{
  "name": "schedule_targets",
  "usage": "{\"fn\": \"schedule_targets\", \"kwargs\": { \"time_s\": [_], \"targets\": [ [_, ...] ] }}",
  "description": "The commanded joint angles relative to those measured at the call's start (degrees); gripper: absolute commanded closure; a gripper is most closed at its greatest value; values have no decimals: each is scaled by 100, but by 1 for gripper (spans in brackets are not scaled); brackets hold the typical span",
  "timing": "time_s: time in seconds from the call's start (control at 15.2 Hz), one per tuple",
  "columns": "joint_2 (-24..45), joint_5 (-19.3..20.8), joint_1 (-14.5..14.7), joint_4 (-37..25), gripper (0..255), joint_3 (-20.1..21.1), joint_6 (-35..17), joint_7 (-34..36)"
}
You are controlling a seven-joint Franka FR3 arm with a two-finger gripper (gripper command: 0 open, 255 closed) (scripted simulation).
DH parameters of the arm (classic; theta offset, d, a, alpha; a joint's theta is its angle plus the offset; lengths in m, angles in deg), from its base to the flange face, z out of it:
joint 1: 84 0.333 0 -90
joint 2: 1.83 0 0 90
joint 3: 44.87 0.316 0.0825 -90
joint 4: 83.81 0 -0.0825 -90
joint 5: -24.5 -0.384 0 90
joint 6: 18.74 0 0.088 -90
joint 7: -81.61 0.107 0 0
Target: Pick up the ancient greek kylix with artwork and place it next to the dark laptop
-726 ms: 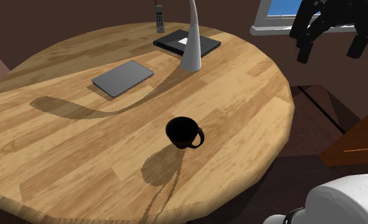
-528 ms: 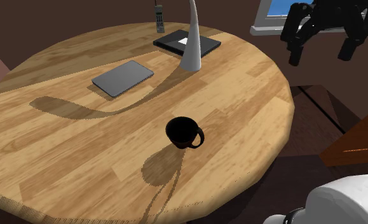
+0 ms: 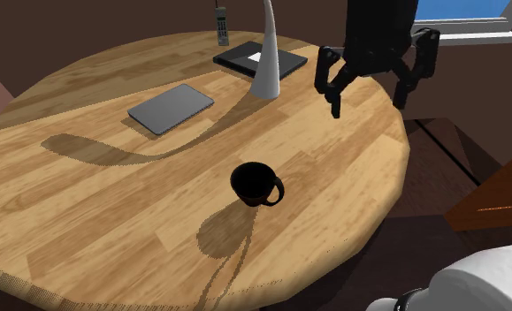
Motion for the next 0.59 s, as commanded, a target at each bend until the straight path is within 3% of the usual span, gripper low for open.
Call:
{"fn": "schedule_targets", "kwargs": {
  "time_s": [0.0,0.53],
  "targets": [
    [183,-167,101,-14,0,326,-182,342],
    [1319,-435,279,-297,0,1556,-1036,1630]
  ]
}}
